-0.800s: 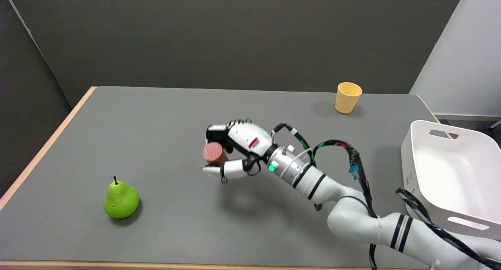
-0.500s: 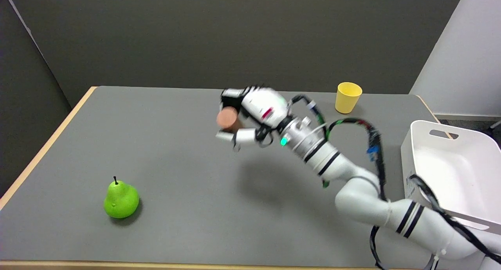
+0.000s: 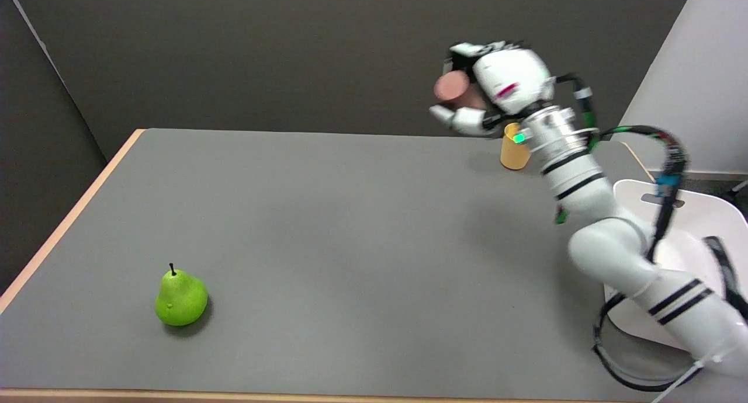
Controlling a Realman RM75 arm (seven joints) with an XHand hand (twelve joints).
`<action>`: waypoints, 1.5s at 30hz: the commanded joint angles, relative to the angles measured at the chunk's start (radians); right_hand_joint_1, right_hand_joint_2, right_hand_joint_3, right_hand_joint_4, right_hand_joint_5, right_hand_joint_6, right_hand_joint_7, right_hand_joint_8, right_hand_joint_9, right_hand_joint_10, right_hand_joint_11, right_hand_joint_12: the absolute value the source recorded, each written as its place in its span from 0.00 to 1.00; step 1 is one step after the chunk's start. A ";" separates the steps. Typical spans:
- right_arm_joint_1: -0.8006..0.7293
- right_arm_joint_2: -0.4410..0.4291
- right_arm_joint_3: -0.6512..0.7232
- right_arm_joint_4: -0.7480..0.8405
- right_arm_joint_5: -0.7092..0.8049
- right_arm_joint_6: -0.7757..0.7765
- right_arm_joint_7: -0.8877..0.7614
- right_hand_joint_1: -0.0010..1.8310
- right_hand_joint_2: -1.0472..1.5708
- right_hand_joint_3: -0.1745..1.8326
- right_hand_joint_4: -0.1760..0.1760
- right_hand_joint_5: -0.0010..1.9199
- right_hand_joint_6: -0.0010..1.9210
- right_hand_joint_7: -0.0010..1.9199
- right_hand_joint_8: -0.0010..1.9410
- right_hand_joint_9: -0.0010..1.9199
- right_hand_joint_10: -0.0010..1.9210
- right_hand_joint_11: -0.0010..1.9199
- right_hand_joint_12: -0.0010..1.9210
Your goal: Place the wooden cylinder in the box.
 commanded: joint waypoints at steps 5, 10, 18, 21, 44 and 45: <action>-0.413 0.060 0.656 0.041 0.262 0.099 -0.338 0.51 0.79 0.35 0.69 0.37 0.79 0.47 0.93 0.46 0.92 0.30 0.99; -0.560 0.038 0.716 0.068 0.306 0.173 -0.338 0.51 0.79 0.35 0.69 0.37 0.79 0.47 0.93 0.46 0.93 0.30 0.99; -0.720 -0.071 0.730 0.094 0.298 0.269 -0.338 0.51 0.79 0.35 0.69 0.37 0.79 0.47 0.93 0.46 0.93 0.30 0.99; -0.766 -0.106 0.710 0.097 0.295 0.317 -0.338 0.51 0.79 0.35 0.69 0.37 0.79 0.47 0.93 0.46 0.93 0.31 0.99; -0.800 -0.086 0.339 -0.112 0.407 0.589 -0.330 0.51 0.79 0.36 0.70 0.37 0.79 0.48 0.94 0.47 0.93 0.31 0.99; -0.796 -0.084 0.331 -0.118 0.416 0.598 -0.327 0.51 0.79 0.36 0.70 0.37 0.79 0.48 0.94 0.47 0.93 0.31 0.99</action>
